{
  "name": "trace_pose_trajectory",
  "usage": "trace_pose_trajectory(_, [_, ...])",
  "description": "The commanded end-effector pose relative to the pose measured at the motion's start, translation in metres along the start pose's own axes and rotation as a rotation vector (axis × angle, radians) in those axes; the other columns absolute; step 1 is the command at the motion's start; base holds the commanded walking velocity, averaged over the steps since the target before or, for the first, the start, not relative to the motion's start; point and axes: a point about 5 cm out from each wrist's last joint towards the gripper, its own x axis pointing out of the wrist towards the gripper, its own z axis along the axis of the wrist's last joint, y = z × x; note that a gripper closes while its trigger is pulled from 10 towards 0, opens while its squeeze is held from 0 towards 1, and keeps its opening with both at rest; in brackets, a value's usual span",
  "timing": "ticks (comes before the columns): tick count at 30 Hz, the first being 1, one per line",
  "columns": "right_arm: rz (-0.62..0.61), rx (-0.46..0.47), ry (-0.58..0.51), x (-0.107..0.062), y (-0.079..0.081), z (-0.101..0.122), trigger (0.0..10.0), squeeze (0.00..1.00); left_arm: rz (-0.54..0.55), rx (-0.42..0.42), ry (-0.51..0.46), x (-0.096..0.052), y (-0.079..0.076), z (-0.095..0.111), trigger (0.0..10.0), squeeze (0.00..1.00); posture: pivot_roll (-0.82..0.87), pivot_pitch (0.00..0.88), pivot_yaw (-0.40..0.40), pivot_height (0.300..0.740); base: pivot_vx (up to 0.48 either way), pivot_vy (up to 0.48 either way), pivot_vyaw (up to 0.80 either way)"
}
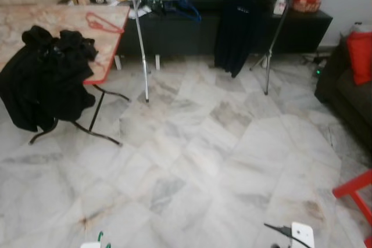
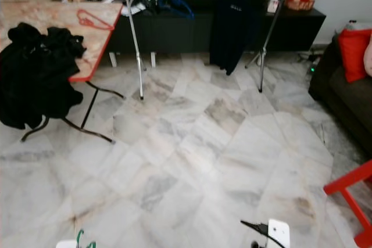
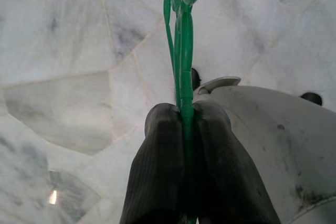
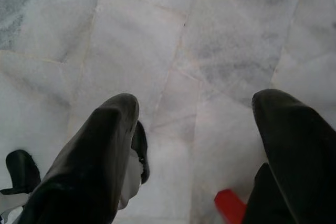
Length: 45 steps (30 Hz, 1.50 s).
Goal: Hang hanger
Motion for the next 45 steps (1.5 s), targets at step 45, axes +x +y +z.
trace_pose_trajectory(45, [-0.031, -0.026, -0.006, 0.0006, 0.0019, 0.004, 10.0, 0.0, -0.025, 0.036, 0.032, -0.0011, 0.0027, -0.0057, 10.0, 0.0, 0.03, 0.0, -0.065, 0.74, 0.388, 0.0, -0.14])
